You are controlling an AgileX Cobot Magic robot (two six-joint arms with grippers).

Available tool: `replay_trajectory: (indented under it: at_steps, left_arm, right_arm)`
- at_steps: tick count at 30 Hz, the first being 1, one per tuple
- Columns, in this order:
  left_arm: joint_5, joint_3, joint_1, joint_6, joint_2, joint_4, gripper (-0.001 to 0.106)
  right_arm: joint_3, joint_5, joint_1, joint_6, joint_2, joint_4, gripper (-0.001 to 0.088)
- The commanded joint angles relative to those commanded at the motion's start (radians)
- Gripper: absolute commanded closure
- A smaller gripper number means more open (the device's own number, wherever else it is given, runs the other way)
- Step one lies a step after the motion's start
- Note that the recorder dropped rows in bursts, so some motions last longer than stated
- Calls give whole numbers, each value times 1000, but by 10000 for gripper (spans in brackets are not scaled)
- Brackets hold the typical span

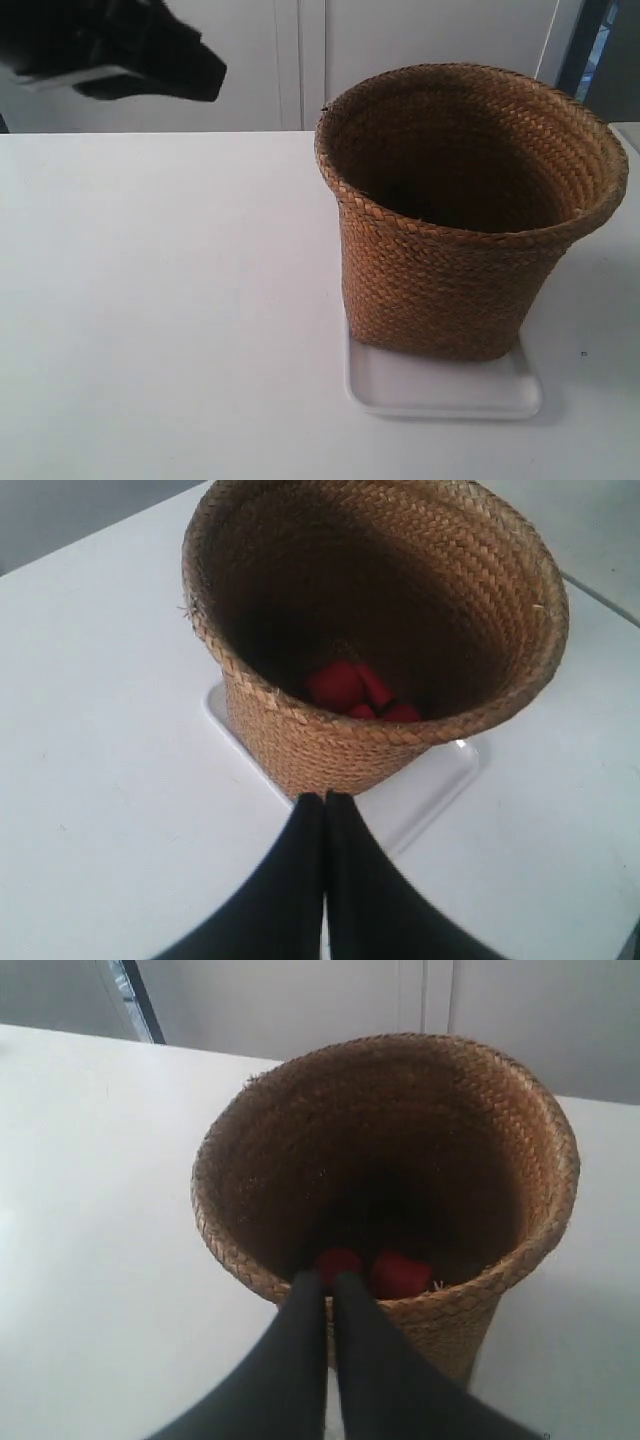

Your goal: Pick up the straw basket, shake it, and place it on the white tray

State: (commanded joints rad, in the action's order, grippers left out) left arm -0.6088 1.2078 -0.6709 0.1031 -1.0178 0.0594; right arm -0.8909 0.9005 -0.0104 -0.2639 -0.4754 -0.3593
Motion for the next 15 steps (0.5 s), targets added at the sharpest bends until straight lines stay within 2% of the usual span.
replay_trajectory:
  at_steps: [6,15]
  left_arm:
    - [18,-126,0,0,122,0,1053]
    - [-21,-142,0,12,156,1,1053]
  right_arm:
    - [65,102,0,0,67,-6,834]
    - [65,102,0,33,67,-8,834]
